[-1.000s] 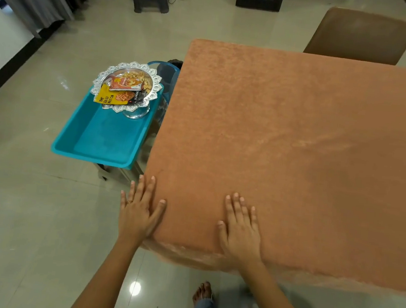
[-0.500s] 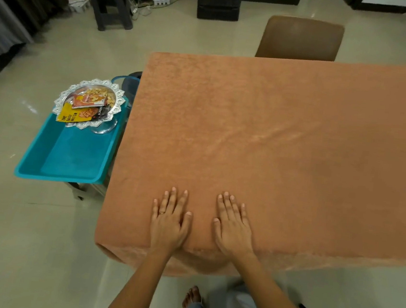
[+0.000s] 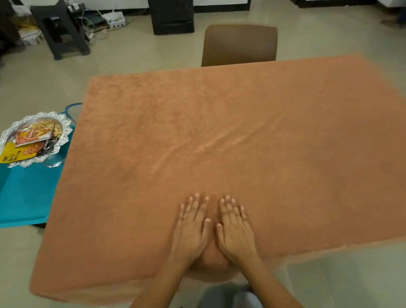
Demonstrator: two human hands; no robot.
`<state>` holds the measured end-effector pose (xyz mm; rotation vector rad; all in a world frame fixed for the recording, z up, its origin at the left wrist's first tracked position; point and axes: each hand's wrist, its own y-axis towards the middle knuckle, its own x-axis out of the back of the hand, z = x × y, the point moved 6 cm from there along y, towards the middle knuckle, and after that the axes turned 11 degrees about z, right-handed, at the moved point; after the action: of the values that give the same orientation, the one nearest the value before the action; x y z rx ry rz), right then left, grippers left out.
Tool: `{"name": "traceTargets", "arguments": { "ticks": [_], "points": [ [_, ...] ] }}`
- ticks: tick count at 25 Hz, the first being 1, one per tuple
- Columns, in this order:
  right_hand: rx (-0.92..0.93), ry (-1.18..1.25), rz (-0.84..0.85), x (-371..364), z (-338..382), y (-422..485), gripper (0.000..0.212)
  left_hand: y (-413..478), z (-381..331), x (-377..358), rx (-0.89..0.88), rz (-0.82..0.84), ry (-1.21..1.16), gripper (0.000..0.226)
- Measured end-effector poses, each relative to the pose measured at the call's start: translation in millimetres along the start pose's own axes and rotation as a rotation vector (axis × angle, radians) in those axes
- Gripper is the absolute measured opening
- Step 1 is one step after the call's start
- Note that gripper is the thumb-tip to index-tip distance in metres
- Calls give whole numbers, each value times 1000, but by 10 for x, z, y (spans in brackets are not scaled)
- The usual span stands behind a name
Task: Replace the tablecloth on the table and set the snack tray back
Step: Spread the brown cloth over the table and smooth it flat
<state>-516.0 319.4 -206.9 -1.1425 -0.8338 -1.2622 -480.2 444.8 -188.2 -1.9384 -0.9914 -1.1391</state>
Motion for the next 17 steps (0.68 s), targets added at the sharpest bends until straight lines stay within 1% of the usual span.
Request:
{"name": "traceTargets", "arguments": {
  "ticks": [1,4,8,10,11,12,15,17],
  "points": [
    [13,-2,-17,17,-40,10,60,128,-181,-84,-38,37,19,56],
    [-54,-13,-37,108,-610,-59,62,226,-162,-234,15,56,108,56],
    [-184,-53,-27,401,-1755,-216,64,227,-90,-205,119,-3,130,58],
    [-265,-12,-21,580,-2125,-169,65,386,-275,-195,186,-32,112,62],
    [-270,0,-12,616,-2175,-132,66,496,-451,-242,197,-25,95,64],
    [-242,4,1,624,-2139,-96,66,611,-688,-306,174,-15,79,65],
    [-63,-23,41,551,-1894,-55,65,939,-1521,-612,19,35,67,62],
    [-2,-33,16,585,-2011,-62,63,1057,-1806,-731,-17,49,92,59]
  ]
}}
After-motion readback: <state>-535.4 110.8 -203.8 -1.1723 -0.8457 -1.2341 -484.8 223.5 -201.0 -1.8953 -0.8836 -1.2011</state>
